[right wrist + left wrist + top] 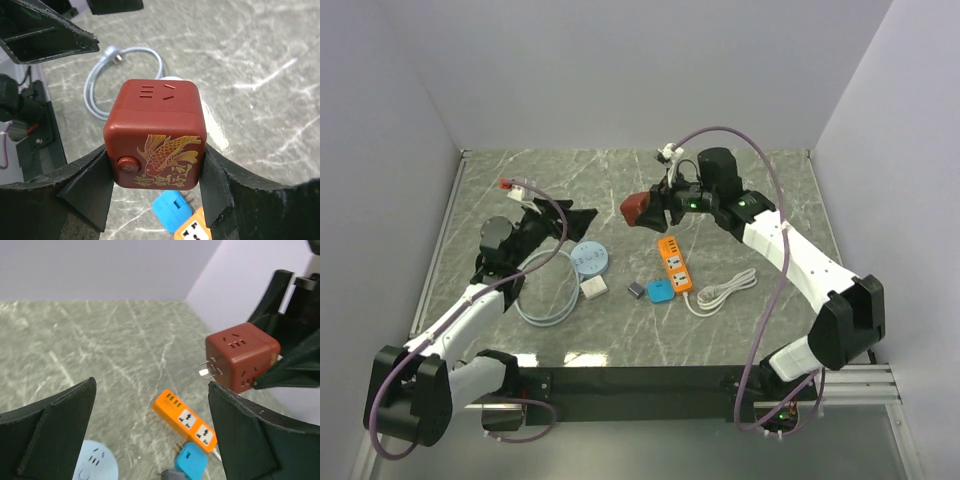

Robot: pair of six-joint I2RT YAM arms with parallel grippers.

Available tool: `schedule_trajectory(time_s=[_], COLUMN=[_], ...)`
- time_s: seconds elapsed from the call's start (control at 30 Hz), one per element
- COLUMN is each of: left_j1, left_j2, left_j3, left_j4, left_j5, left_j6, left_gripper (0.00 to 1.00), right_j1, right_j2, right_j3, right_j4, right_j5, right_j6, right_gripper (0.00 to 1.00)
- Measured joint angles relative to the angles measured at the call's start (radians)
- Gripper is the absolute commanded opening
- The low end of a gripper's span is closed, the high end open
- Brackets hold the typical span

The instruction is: Insert the plug

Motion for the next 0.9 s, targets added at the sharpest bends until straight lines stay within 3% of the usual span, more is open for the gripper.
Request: schedule_trajectory(time_s=[0.23, 0.57, 0.9], left_j1=[0.001, 0.001, -0.089], left_j2=[0.031, 0.163, 0.251], left_j3=[0.027, 0.051, 0.050], left_j4=[-0.076, -0.131, -0.232], left_j5=[-0.084, -0.238, -0.396], left_j6=[0.020, 0.037, 0.036], left_gripper=[0.99, 0.79, 0.75], right_j1=[0.020, 0.023, 0.057], right_j2=[0.073, 0.107, 0.182], right_j3=[0.070, 0.132, 0.167], right_j4=[-0.113, -0.185, -0.198], right_j5=[0.105, 0.214, 0.248], right_j6=[0.034, 0.108, 0.121], right_gripper=[0.00, 0.00, 0.00])
